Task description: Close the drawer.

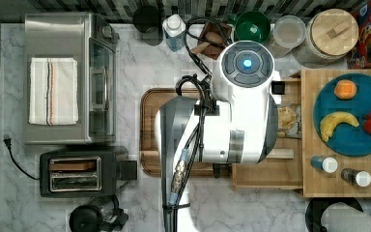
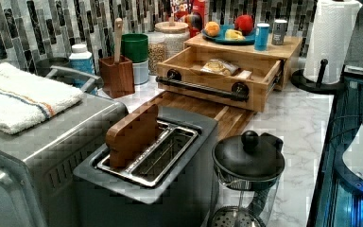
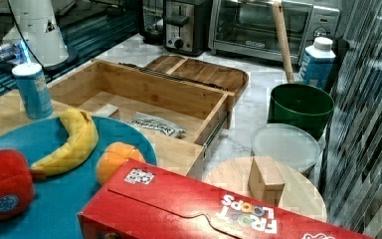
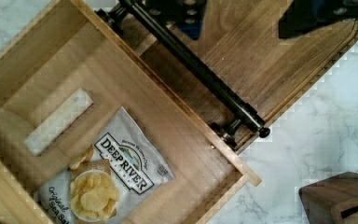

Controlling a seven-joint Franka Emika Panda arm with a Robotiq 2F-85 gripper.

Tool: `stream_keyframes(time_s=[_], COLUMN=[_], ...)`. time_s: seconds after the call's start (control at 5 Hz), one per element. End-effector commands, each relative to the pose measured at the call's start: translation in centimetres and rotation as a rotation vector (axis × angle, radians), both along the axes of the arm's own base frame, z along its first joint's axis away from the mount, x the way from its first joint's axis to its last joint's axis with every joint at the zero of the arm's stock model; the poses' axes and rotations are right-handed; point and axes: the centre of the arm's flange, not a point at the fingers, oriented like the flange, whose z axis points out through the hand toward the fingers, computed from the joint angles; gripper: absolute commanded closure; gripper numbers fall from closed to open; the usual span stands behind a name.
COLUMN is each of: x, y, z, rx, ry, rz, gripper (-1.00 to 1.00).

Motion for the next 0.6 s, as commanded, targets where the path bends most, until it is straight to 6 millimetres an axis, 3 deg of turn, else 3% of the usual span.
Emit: stream_keyframes(time_s=[0.2, 0.4, 0.6], x=[0.0, 0.0, -1.3], y=[-0.1, -0.1, 2.6], z=[0.0, 0.0, -0.7], rx=[0.0, 0.0, 0.032], ry=[-0.001, -0.001, -0.043], rz=[0.011, 0.011, 0.126], gripper=[1.0, 1.0, -1.0])
